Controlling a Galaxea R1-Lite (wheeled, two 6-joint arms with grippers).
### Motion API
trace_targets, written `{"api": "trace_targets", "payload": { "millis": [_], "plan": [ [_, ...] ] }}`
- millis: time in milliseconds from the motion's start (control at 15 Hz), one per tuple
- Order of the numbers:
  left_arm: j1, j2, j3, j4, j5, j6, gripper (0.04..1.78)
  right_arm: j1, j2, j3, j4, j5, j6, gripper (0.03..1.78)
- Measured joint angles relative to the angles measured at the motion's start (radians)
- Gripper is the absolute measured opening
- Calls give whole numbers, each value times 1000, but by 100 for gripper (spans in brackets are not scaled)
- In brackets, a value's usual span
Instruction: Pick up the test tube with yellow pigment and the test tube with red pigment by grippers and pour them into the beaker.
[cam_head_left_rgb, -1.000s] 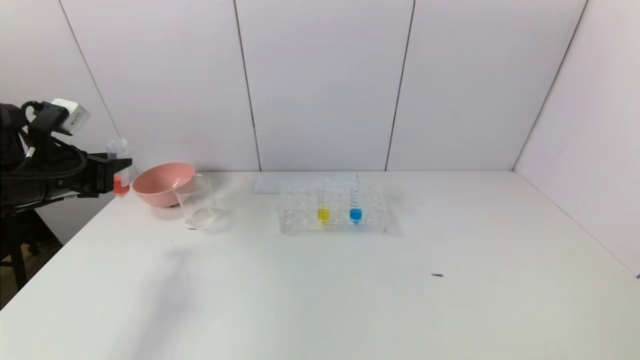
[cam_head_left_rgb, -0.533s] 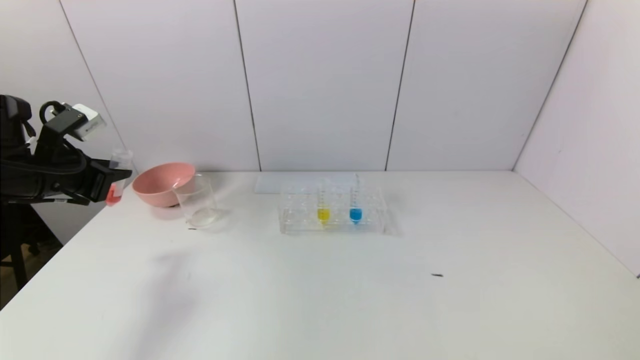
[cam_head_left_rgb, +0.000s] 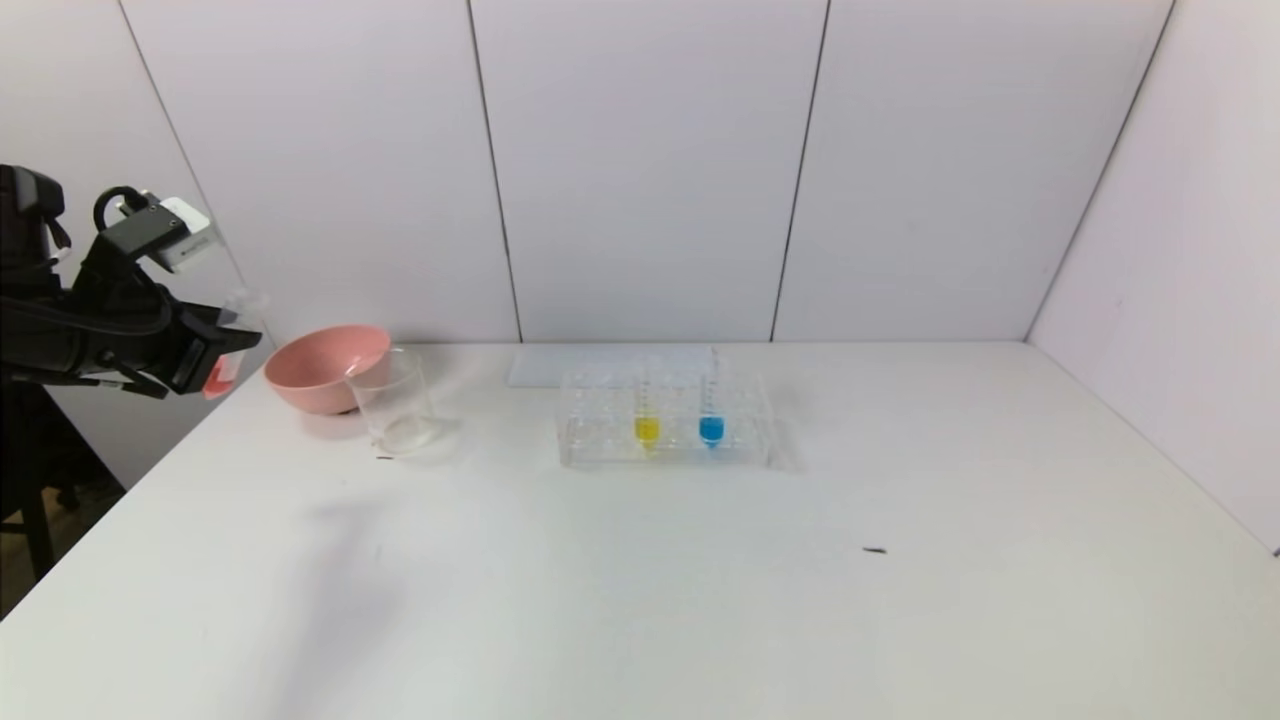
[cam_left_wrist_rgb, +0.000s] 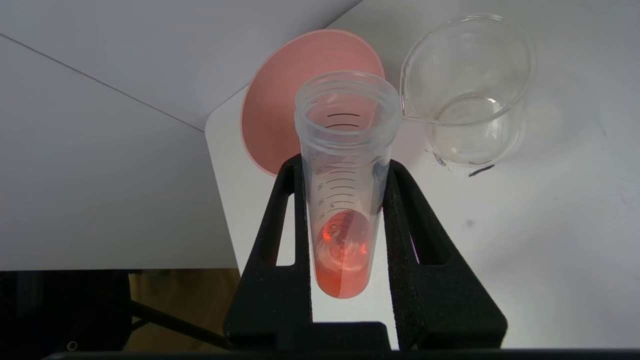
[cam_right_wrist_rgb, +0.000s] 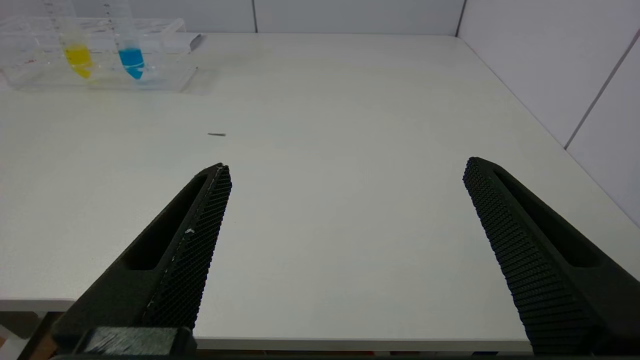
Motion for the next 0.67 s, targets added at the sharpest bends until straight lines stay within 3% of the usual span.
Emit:
{"api": "trace_targets", "payload": {
  "millis": [667],
  "plan": [
    [-50, 48, -205, 358, -2, 131, 45, 0, 0, 0, 0, 0, 0, 170]
  ]
}}
